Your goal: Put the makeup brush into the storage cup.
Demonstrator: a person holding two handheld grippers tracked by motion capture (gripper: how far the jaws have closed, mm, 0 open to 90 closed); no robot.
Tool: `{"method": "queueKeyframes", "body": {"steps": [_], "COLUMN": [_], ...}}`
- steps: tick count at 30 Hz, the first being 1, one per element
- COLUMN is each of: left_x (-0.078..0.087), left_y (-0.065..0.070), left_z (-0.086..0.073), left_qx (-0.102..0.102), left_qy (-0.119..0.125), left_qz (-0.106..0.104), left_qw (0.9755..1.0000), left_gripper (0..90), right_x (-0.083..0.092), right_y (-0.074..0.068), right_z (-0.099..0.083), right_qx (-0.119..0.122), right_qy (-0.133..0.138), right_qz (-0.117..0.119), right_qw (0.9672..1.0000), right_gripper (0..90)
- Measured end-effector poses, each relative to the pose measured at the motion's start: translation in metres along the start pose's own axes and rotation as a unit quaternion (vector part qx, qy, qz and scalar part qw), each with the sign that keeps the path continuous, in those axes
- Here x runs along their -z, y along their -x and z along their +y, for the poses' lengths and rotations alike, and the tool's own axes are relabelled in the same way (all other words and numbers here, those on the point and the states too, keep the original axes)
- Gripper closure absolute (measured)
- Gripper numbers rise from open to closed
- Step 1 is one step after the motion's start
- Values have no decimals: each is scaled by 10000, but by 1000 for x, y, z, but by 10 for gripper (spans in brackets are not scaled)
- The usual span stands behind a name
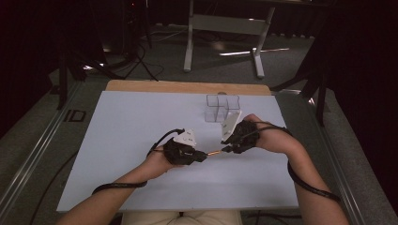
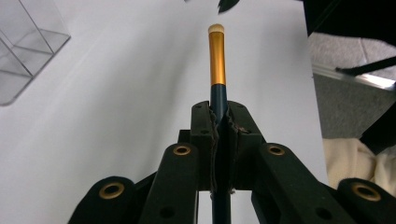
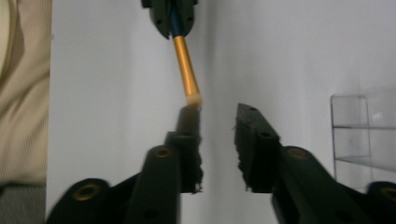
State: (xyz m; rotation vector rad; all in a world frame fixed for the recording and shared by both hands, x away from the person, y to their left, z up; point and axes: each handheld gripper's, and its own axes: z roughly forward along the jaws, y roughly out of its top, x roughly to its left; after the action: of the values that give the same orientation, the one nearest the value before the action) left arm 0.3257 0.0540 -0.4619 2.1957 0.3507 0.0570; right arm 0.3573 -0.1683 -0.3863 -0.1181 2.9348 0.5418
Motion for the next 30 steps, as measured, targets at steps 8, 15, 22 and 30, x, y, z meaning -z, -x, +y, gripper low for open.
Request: {"method": "queueKeyframes", "body": {"steps": [8,15,22,30], "left_x": [1,3,3,2], "left_y": [-2,-2,-3,-5], "left_z": [-5,-3,-3,-3], "left_qx": [55,47,52,72], "left_qy": [118,203,244,282], "left_qz": [1,-9,24,15], "left_qw": [9999,9998,9997,9996], "left_gripper": [834,834,833,833], "right_x": [-2,-4,-4,-11], "right_y": [3,7,6,8], "right_z": [-18,-30,-38,-40], "right_qx": [-886,-1263,-1406,-1835], "right_qy": [300,651,1036,957], "right_qz": [-418,-453,-209,35], "right_qw": [9947,9888,9844,9783], "right_gripper": [280,179,140,136]}}
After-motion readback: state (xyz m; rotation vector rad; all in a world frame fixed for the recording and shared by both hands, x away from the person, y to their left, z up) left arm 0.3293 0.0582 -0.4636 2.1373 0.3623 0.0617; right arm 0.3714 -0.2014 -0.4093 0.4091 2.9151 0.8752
